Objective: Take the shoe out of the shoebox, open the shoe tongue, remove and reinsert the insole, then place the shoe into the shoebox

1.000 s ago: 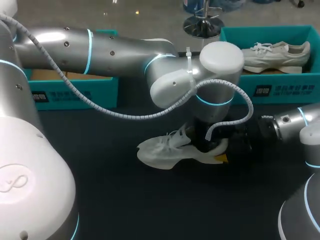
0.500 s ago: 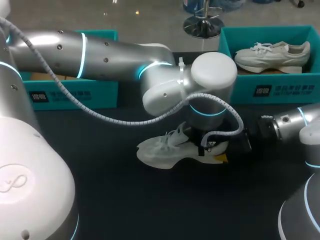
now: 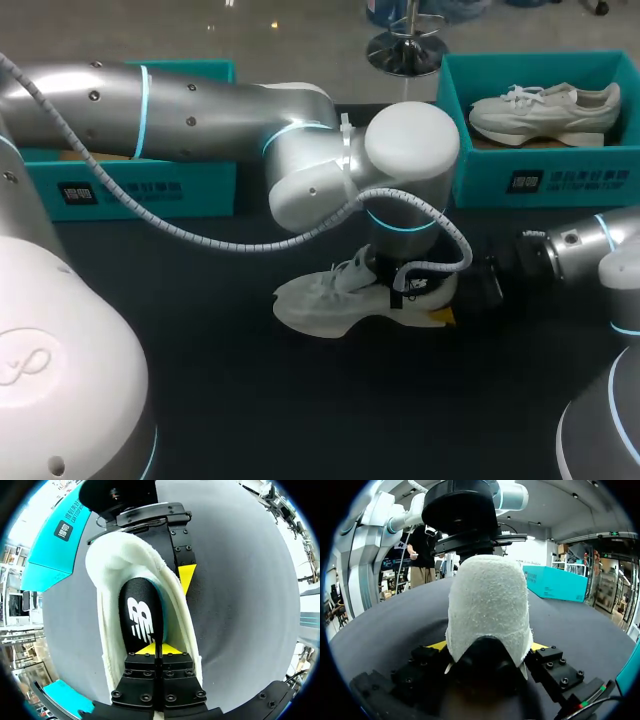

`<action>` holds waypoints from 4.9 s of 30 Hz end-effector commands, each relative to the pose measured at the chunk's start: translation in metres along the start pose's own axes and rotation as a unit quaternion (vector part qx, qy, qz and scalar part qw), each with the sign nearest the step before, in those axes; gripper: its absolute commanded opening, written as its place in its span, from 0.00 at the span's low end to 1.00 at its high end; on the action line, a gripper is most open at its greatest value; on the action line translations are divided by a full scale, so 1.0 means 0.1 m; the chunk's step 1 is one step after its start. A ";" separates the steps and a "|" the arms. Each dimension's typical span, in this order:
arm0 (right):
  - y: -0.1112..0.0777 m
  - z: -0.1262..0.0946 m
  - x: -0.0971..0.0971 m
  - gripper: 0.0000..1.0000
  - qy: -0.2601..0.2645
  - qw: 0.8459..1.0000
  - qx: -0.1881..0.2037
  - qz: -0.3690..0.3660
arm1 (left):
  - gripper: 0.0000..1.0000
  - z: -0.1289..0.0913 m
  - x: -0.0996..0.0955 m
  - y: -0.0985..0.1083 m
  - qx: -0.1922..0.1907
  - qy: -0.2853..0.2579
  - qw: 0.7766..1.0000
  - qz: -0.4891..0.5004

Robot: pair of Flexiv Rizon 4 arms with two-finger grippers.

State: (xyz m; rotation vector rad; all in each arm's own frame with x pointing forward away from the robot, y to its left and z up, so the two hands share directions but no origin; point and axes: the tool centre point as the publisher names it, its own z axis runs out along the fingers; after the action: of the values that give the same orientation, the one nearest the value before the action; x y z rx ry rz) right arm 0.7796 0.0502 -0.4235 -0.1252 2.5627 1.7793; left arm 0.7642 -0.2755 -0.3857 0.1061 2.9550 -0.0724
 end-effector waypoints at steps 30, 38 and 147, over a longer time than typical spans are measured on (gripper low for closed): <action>-0.02 0.01 0.01 0.00 -0.001 1.000 0.002 0.000 | 0.00 -0.76 0.19 -0.26 0.050 -0.009 0.999 0.018; -0.02 0.01 0.01 0.00 -0.001 1.000 0.002 0.000 | 0.00 -0.73 0.18 -0.31 0.036 -0.017 0.999 0.014; -0.02 0.01 0.01 0.00 -0.001 1.000 0.002 0.000 | 0.00 -3.97 -1.81 0.27 0.562 0.213 0.796 -0.069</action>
State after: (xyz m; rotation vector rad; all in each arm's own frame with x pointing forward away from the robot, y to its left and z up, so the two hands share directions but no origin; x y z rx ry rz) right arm 0.7794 0.0499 -0.4234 -0.1252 2.5628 1.7790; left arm 0.8722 -0.2499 0.0388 0.0822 2.8972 -1.9022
